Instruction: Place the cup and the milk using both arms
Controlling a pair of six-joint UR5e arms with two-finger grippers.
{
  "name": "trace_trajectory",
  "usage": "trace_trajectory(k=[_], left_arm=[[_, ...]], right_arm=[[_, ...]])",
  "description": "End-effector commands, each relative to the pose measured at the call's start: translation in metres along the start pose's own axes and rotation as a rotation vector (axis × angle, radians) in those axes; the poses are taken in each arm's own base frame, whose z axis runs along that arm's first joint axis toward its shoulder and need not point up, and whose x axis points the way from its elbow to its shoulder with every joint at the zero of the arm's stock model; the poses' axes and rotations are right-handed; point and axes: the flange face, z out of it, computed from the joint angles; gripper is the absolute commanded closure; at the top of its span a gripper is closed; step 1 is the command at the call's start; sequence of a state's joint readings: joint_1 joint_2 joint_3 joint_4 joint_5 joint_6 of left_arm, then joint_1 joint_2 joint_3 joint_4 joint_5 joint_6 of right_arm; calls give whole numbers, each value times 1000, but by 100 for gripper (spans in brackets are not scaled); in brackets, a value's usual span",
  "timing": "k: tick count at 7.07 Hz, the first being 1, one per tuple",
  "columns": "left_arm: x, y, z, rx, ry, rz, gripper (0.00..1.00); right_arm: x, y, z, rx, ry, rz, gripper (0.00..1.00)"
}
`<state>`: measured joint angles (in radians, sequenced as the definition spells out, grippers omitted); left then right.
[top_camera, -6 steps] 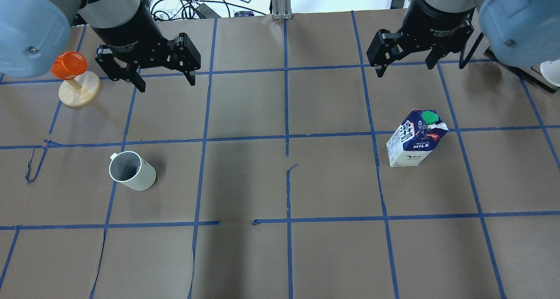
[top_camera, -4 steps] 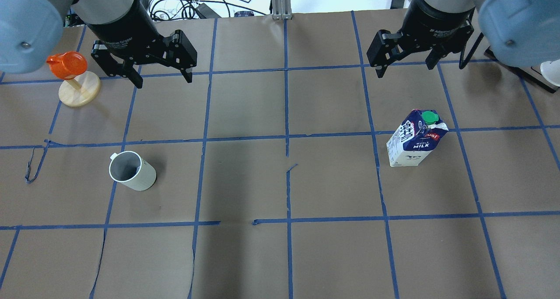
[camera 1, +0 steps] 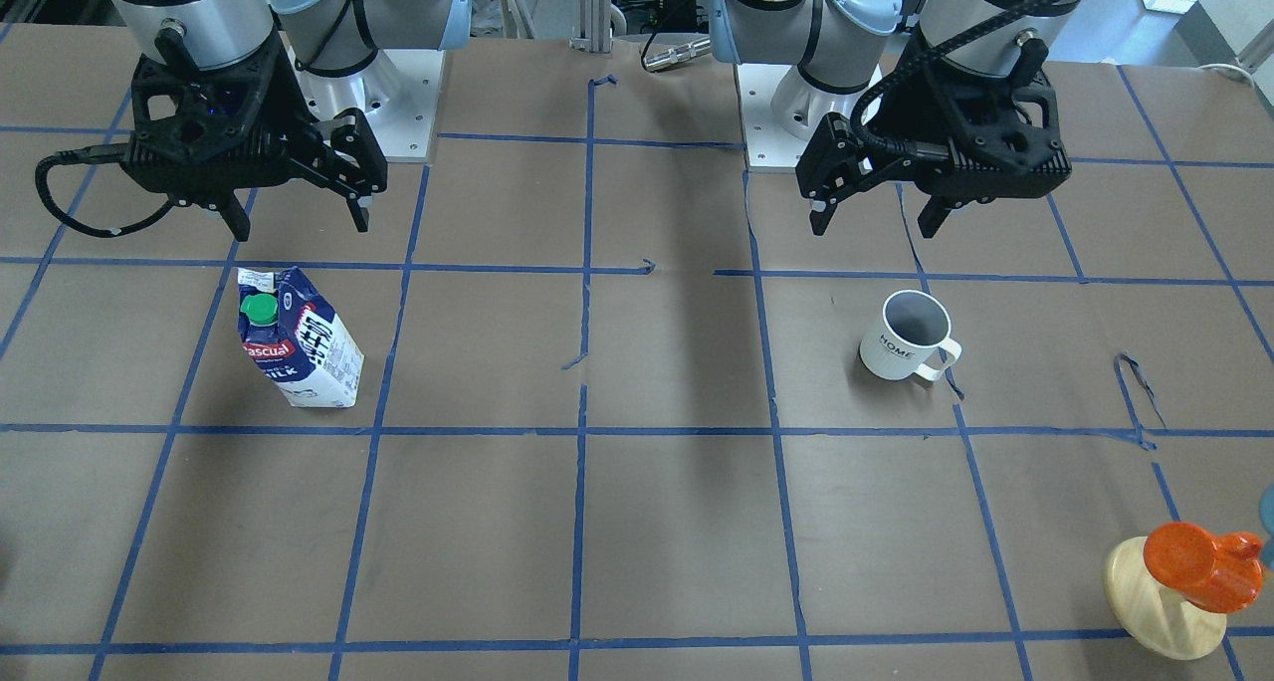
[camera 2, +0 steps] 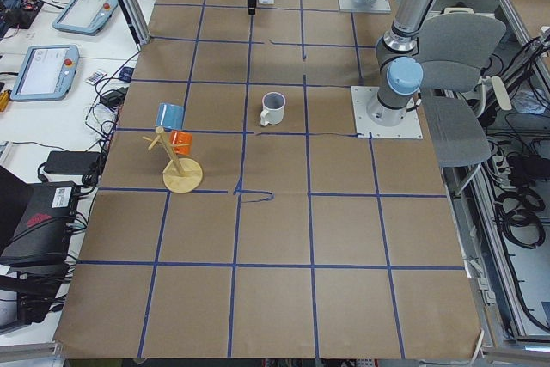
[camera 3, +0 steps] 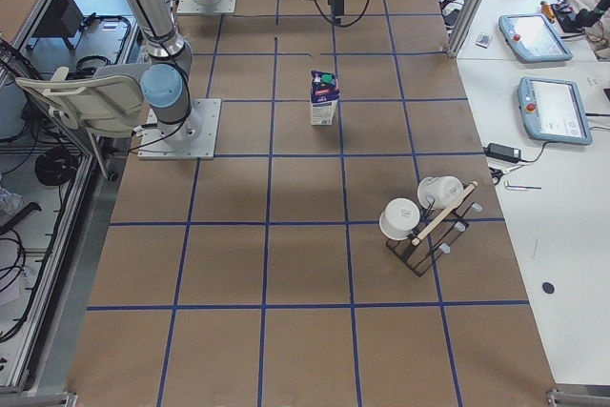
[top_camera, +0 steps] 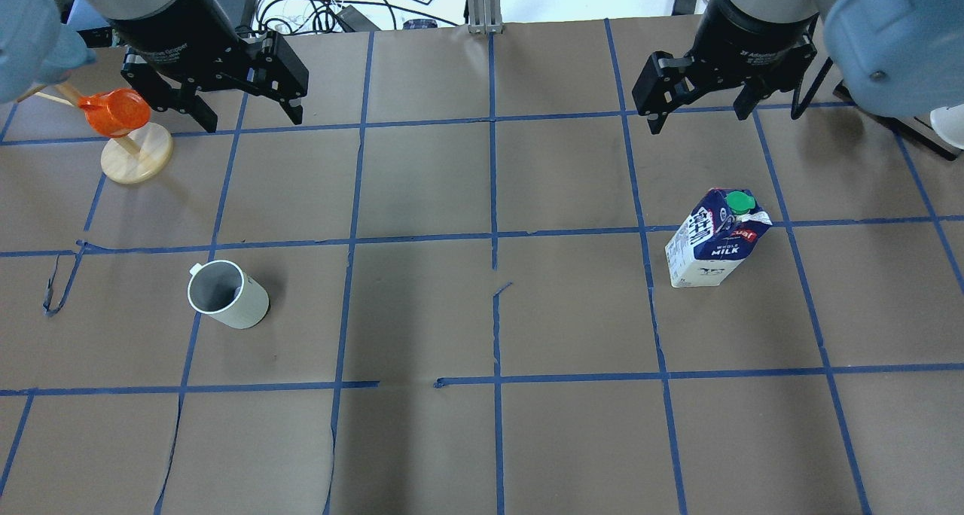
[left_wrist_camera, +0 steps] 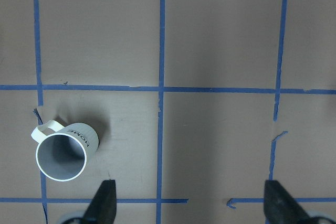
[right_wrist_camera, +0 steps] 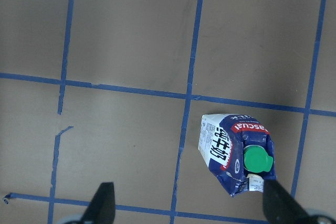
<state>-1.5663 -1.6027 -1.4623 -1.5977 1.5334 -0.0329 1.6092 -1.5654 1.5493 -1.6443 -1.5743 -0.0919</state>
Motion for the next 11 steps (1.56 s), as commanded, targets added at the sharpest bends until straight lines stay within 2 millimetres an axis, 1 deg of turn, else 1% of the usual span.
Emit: trace_trajectory(k=[1,6,7,9,10,11], left_arm=[[0,1,1,-2,-1,0,0],[0,1,1,-4,2,-1,0],[0,4,0,-1,1,-1,0],[-1,5,-1,1,1,-2,0],[0,6,-1,-1,-1,-1,0],[0,7,-3,3,-2,-1,0]], right_arm=[[0,0,0,1,-2,1,0],[-1,1,-4,9,-4,-11,0],[1,2,0,-7,8,1,0],[12,-4,1,-6,4,24,0],[13,-4,4,-17,8,23,0],[14,-6,1,-8,7,26,0]])
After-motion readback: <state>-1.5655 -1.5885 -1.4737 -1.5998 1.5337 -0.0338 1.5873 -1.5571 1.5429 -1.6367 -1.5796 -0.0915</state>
